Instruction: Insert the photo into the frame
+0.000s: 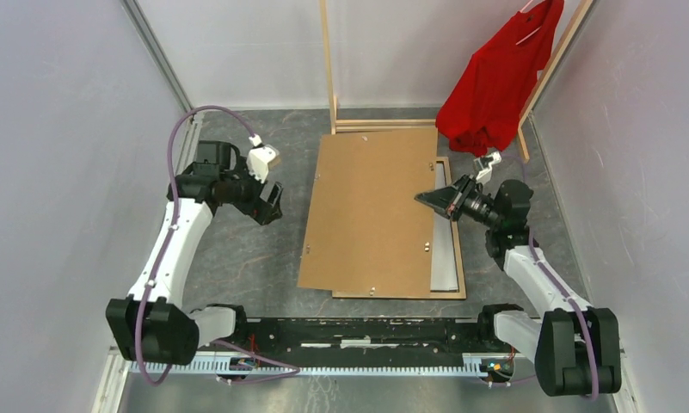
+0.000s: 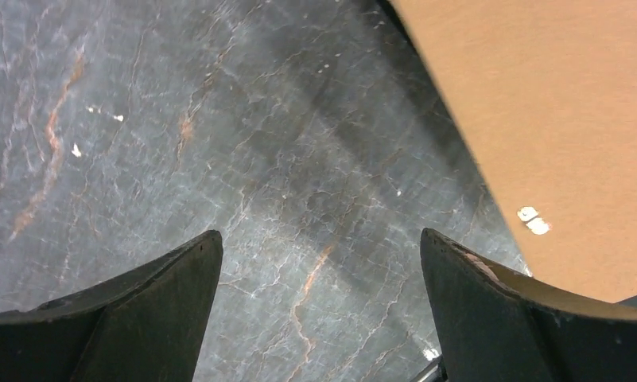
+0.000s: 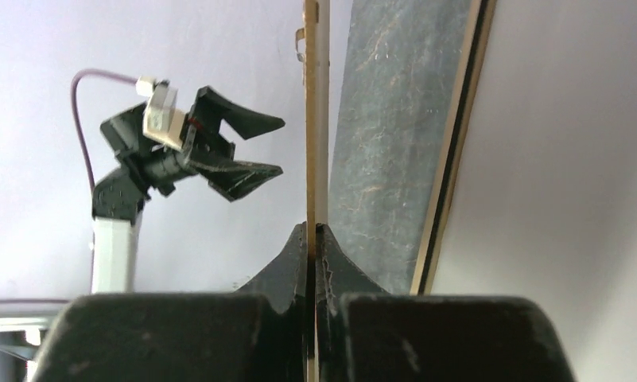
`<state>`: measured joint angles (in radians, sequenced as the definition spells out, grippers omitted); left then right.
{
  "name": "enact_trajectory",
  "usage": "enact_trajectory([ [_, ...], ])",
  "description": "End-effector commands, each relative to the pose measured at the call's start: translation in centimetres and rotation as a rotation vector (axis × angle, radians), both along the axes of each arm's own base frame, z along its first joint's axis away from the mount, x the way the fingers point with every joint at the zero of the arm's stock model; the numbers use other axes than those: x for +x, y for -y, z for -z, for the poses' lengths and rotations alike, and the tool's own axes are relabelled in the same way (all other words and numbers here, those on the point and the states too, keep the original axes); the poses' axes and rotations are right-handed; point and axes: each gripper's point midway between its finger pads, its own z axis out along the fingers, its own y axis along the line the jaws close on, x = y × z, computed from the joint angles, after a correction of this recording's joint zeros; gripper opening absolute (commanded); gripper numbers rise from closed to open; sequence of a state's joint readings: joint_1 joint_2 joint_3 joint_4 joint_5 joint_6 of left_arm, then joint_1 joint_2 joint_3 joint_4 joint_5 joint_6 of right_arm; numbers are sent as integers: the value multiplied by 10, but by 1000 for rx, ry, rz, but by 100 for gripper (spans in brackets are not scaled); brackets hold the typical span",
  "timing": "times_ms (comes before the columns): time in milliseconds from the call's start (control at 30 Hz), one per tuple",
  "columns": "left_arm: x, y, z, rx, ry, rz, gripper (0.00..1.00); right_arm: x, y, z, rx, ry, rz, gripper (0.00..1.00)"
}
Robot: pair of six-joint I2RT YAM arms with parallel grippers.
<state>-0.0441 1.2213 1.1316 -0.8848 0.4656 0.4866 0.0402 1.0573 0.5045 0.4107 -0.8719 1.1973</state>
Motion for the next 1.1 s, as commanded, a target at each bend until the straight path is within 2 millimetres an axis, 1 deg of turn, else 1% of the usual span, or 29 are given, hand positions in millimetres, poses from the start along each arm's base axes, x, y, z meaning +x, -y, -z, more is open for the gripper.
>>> enact_trajectory([
  [0, -2, 8, -40, 64, 136, 69, 100, 14, 5, -42, 162, 96, 117, 0],
  [33, -4, 8, -47, 74, 141, 74, 100, 18, 3, -42, 164, 97, 139, 0],
  [100, -10, 14, -60, 80, 151, 107, 100, 28, -1, -42, 167, 93, 187, 0],
  [133, -15, 20, -64, 82, 157, 128, 100, 31, -6, -43, 170, 88, 198, 0],
  [167, -21, 29, -67, 80, 168, 159, 100, 34, -11, -41, 171, 75, 210, 0],
  [233, -37, 47, -67, 87, 171, 219, 100, 40, -20, -37, 179, 46, 238, 0],
  [300, -56, 67, -61, 110, 151, 298, 100, 43, -27, -34, 195, 21, 260, 0],
  [367, -68, 74, -55, 126, 131, 345, 100, 45, -31, -32, 212, 1, 285, 0],
  [467, -81, 81, -47, 139, 95, 393, 100, 50, -31, -33, 206, 6, 351, 0],
  [567, -94, 98, -54, 144, 102, 463, 100, 54, -36, -40, 200, 12, 384, 0],
  [633, -99, 109, -56, 151, 90, 504, 100, 57, -40, -44, 206, 12, 394, 0],
  [700, -104, 118, -53, 169, 91, 551, 100, 59, -44, -43, 206, 4, 401, 0],
  [800, -112, 130, -44, 199, 91, 619, 100, 59, -53, -40, 212, -17, 390, 0],
  [833, -117, 134, -39, 213, 89, 651, 100, 59, -55, -38, 218, -25, 384, 0],
  [933, -115, 138, -30, 267, 129, 685, 100, 58, -61, -36, 228, -36, 361, 0],
  [1067, -108, 138, -20, 342, 198, 717, 100, 54, -67, -33, 236, -46, 339, 0],
])
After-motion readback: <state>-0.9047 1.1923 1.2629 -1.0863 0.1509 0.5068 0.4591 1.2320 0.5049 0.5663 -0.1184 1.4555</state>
